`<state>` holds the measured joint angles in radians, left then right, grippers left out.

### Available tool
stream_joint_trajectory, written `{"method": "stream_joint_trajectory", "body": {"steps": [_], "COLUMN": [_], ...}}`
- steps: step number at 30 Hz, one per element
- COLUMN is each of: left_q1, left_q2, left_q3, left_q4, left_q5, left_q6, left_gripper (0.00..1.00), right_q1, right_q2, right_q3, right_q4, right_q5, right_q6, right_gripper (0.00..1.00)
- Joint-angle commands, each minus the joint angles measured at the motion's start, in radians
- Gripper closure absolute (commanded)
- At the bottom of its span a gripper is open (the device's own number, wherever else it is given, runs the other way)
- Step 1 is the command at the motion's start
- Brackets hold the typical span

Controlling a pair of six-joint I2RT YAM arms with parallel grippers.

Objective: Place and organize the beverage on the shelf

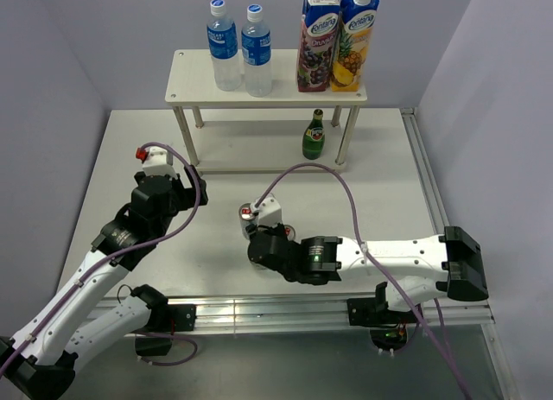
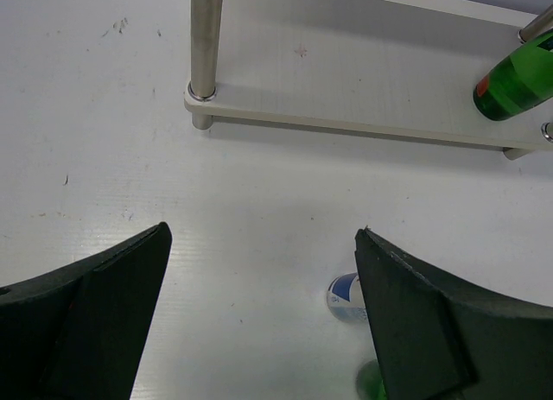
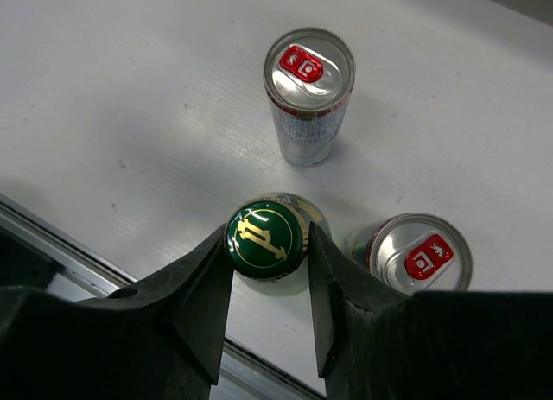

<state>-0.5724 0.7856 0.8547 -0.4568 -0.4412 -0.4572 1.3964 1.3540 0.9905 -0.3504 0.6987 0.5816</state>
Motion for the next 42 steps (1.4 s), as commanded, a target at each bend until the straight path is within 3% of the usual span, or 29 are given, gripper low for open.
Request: {"method": "stream_joint_trajectory", "body": {"steps": [1,23,42], "left_q1": [0.005,0.006,0.006], "left_q2": [-0.016,-0.028,-0.039], "left_q3": [0.003,0.003,0.001], "left_q4": [0.012,0.010,0.010], "left_q5": [0.007,0.010,0.013], "left_q6": [-0.003,-0.003,-0.003], "left_gripper": [0.06,0.06,0.06], "right_q1": [0.007,-0.011,-0.287], "right_q2": [-0.108,-0.115,-0.079], "right_q3": [0.109,0.224,0.264], "right_q4": [0.064,0.090,0.238], "right_q5": [0.065,0.151,0.067], "right_q6": [-0.020,-0.166,-0.315], "right_gripper": [1.00,1.00,1.00]}}
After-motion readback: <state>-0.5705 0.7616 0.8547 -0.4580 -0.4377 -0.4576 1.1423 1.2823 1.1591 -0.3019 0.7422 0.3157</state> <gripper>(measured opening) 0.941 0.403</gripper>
